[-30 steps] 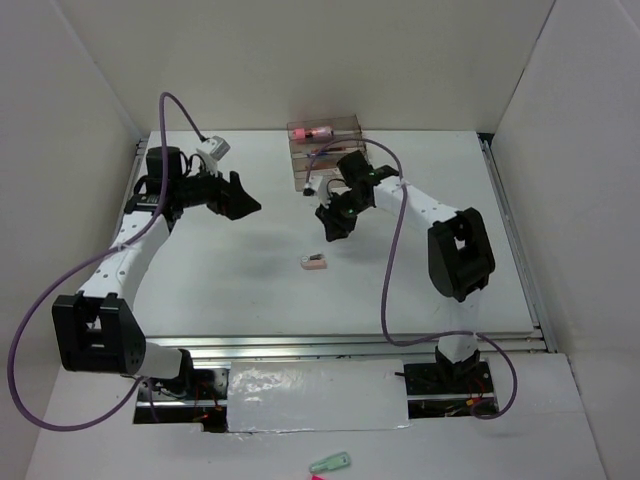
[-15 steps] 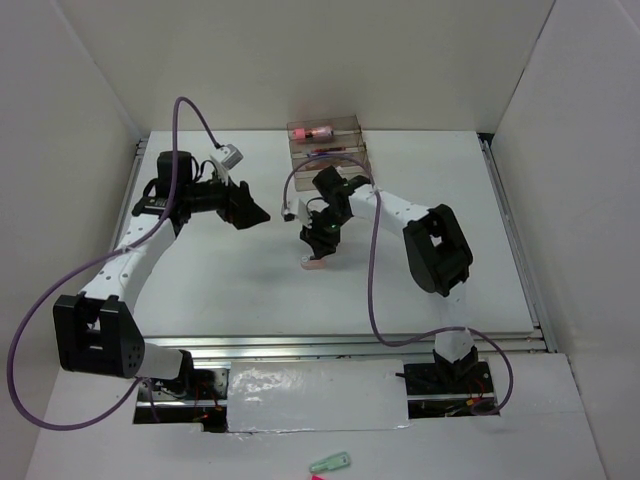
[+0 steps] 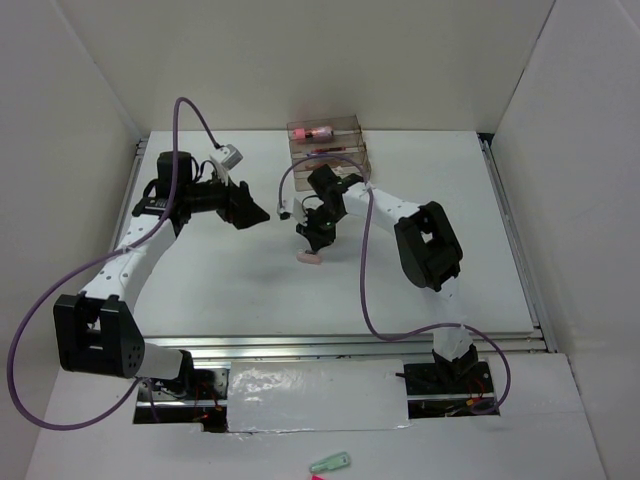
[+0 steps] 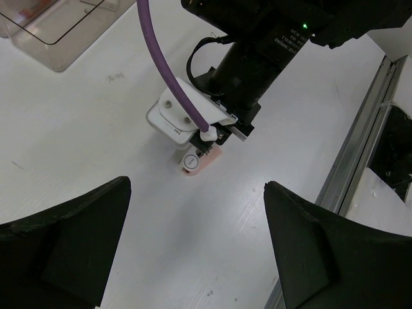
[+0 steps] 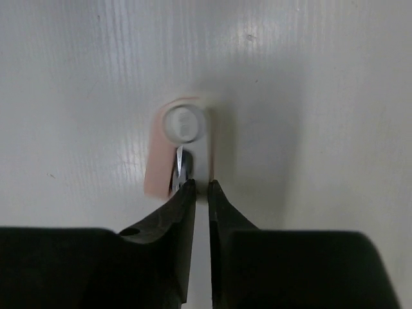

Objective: Sort the stationery into containers
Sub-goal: Pick up the stapler from the center of the board.

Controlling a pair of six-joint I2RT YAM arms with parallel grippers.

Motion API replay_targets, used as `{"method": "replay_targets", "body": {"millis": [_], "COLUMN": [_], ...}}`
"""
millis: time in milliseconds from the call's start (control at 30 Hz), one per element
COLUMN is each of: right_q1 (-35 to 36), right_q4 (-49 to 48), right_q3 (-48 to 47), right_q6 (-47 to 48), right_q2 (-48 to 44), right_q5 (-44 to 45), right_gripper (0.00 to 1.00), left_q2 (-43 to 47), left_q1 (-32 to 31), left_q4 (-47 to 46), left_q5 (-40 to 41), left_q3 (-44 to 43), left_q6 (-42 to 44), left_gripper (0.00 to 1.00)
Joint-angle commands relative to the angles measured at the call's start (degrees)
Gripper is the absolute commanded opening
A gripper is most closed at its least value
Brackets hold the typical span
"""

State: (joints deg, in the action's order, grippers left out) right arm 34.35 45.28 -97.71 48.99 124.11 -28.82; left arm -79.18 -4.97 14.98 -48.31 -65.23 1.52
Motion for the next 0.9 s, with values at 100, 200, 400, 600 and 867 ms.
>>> {"method": "replay_targets", "body": {"millis": [100, 200, 400, 600, 867], "right_q1": [0.98, 0.98, 0.37, -3.41, -6.39], "right_q4": [0.69, 1.3, 3.94, 12.89, 21.15], "right_q3": [0.85, 2.17, 1.74, -4.85, -6.53], "right_q6": [1.81, 0.06, -6.09, -11.81, -12.96], "right_q2": [-0.63, -2.12, -3.18, -1.24, -0.54], "right_q5": [-0.44, -1.58, -6.85, -21.68, -37.35], "right_gripper": [0.07, 0.01, 0.0, 0.0, 0.0], "left_q2": [3.41, 4.12, 6.49, 14.12, 15.29], "left_q1": [1.19, 1.63, 0.41, -5.47, -12.95], "left_q4": [-4.87, -5.23, -0.49, 2.59, 7.15], "left_q5": [-0.9, 0.5, 3.4, 4.19, 1.3], "left_q3": [2.47, 2.92, 2.12, 8.09, 9.95], "left_q6": [-0.11, 0.85, 16.48, 41.77, 63.78], "left_gripper": [0.94, 0.93, 0.91, 0.9, 0.8]}}
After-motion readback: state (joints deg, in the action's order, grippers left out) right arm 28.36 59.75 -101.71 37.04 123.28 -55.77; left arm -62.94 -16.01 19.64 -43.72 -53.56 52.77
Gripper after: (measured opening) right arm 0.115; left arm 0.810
